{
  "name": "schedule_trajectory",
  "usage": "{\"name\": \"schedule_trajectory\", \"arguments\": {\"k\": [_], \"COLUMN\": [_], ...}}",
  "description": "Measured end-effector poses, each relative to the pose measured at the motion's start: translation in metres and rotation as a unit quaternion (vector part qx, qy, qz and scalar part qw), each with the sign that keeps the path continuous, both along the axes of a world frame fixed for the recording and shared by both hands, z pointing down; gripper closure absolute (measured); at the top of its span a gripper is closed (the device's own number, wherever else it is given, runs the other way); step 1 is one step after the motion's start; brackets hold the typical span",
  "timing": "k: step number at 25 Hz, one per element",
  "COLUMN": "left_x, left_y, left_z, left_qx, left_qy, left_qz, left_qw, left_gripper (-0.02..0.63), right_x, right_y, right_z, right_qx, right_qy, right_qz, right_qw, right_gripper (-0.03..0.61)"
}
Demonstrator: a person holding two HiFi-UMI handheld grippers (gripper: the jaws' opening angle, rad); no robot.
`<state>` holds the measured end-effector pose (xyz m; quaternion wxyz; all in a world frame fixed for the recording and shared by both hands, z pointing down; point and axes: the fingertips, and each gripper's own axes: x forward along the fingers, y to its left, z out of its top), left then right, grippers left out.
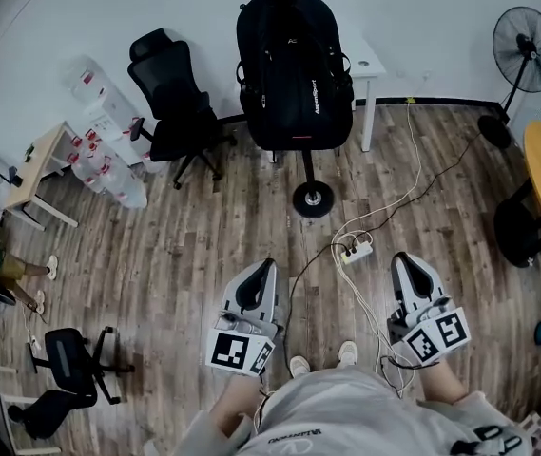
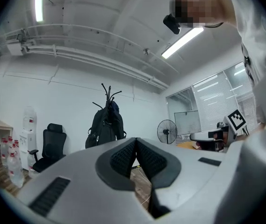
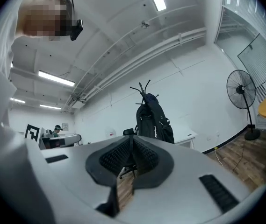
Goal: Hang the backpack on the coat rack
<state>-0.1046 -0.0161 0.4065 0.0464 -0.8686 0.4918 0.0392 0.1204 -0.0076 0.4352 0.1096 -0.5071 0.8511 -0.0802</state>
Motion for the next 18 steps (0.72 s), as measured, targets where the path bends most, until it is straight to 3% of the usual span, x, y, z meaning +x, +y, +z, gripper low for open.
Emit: {"name": "schedule_trajectory", "arguments": {"k": [7, 18], "left_x": [-0.035, -0.035], "left_y": [0.009, 0.023], "left_z": [0.010, 0.006], "left_qx": [-0.011, -0.005], "left_qy": [0.009, 0.013], "left_qz": [-0.004, 0.022], "left_qw": [0.9999, 0.9996], "left_gripper": [0.604, 0.604], "right_x": [-0.036, -0.041], "right_y": [0.018, 0.036], "right_z": [-0.004, -0.002], "right_qx": [-0.016, -0.024], "right_qy": [0.026, 0.035], "right_qz": [-0.015, 0.012], "right_qw": [0.999, 0.999], "right_gripper": [0.554, 0.563]}}
